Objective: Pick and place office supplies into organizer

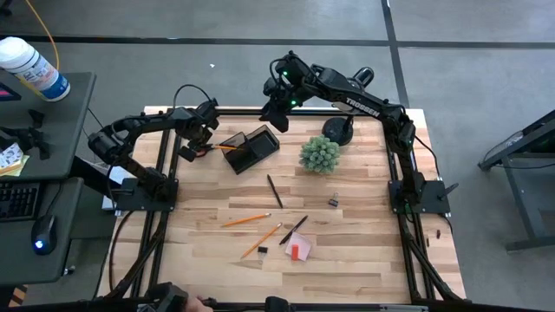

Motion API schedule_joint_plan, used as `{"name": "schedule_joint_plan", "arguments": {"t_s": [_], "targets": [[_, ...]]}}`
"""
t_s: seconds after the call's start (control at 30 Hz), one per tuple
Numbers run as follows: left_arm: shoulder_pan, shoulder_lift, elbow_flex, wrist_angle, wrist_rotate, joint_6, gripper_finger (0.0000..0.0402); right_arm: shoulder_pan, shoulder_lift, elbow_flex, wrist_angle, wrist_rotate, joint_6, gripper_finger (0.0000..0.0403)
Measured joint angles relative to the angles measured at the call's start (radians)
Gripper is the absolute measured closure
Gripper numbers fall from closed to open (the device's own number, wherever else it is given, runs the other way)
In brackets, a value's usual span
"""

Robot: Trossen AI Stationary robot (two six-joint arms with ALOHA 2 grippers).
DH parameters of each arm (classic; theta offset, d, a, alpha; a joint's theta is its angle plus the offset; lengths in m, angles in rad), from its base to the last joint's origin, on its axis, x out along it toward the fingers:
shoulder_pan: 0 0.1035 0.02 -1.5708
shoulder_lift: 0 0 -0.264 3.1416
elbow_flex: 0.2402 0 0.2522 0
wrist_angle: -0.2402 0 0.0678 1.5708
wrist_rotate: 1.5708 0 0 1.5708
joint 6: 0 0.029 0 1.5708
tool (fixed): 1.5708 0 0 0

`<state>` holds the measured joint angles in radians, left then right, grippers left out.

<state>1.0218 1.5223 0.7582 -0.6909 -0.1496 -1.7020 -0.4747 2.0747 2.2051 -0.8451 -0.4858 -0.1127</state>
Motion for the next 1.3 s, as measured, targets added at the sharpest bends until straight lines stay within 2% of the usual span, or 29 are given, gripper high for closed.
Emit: {"name": "schedule_joint_plan", "arguments": {"t_s": [0.33, 0.6, 0.83, 1.1, 1.2, 1.3], "targets": [[0.0, 0.0, 0.0, -0.016, -0.091, 0.003, 0.0305, 0.0, 0.0, 0.0, -0.001, 0.0, 0.0, 0.0263], [0.039, 0.001, 0.0, 0.02, -0.116, 0.046, 0.0305, 0.0, 0.0, 0.0, -0.003, 0.0, -0.011, 0.0263], [0.039, 0.059, 0.0, 0.079, -0.076, 0.101, 0.0305, 0.0, 0.0, 0.0, -0.003, 0.0, -0.006, 0.0263], [0.039, 0.08, 0.011, 0.08, -0.08, 0.078, 0.0305, 0.0, 0.0, 0.0, -0.019, 0.0, 0.0, 0.0263], [0.039, 0.08, 0.011, 0.078, -0.08, 0.114, 0.0316, 0.0, 0.0, 0.0, -0.019, 0.0, 0.0, 0.0263], [0.039, 0.081, 0.011, 0.073, -0.081, 0.181, 0.0345, 0.0, 0.0, 0.0, -0.019, 0.0, 0.002, 0.0263]]}}
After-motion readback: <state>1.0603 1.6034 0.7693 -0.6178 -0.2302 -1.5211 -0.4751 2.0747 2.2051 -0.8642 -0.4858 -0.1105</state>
